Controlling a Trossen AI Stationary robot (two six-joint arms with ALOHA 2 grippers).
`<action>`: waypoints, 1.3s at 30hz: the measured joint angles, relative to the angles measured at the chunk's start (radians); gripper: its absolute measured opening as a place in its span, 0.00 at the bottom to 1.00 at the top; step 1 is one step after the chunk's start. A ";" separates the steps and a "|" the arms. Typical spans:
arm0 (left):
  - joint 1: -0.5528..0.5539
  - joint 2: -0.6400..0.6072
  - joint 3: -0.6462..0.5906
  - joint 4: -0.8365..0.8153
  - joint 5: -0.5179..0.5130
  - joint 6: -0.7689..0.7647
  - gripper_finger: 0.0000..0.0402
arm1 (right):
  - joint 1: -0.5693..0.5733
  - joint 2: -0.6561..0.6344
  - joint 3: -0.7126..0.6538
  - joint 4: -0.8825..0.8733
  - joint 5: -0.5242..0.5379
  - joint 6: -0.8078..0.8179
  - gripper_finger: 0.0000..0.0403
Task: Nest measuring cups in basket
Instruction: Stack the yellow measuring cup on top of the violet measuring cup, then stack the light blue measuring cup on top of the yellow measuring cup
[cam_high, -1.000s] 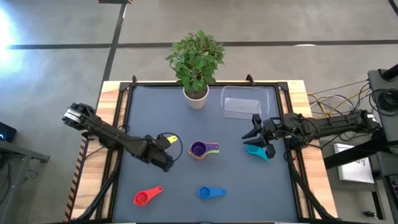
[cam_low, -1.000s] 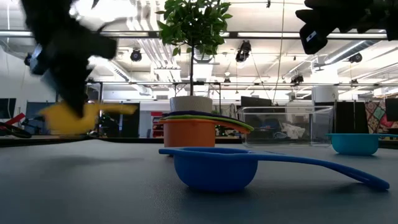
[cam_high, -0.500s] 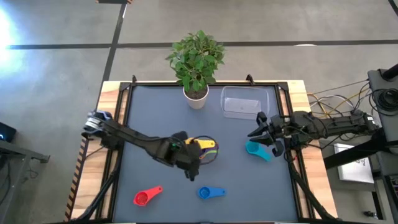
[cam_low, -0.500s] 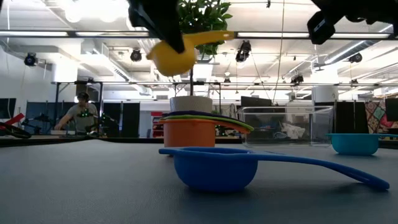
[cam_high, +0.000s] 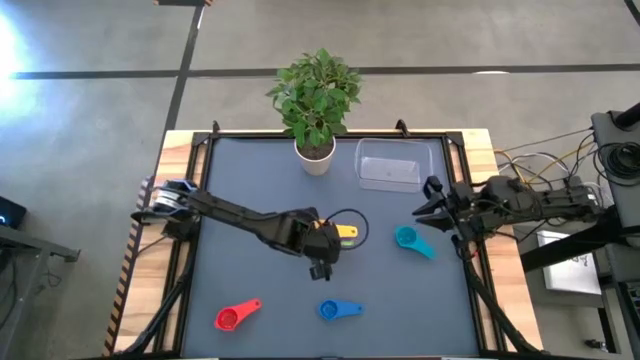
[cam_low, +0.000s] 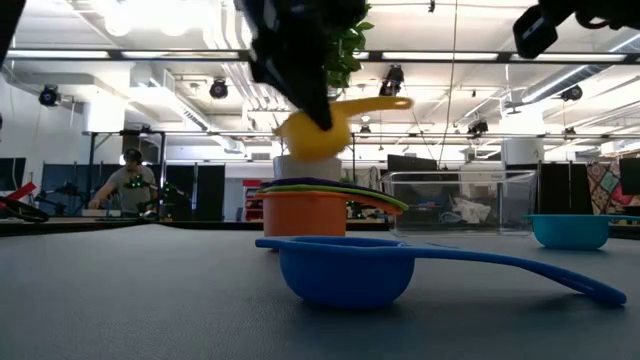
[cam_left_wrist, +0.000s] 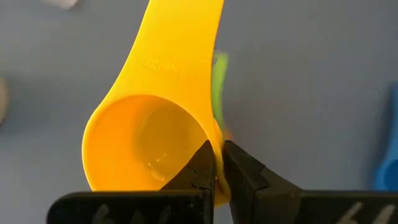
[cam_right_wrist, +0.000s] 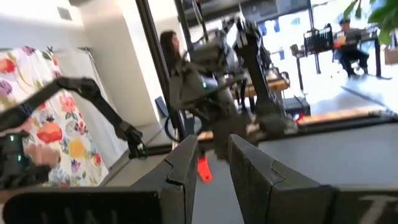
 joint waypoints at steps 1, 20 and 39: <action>0.003 0.007 0.000 0.027 0.019 0.017 0.00 | 0.000 0.000 0.000 0.000 0.003 -0.001 0.20; 0.035 0.074 -0.002 -0.049 0.085 -0.029 0.00 | 0.000 0.009 0.001 -0.021 0.003 -0.019 0.20; -0.045 -0.017 -0.007 -0.045 -0.162 -0.076 0.49 | -0.001 0.039 0.034 -0.320 0.206 -0.004 0.21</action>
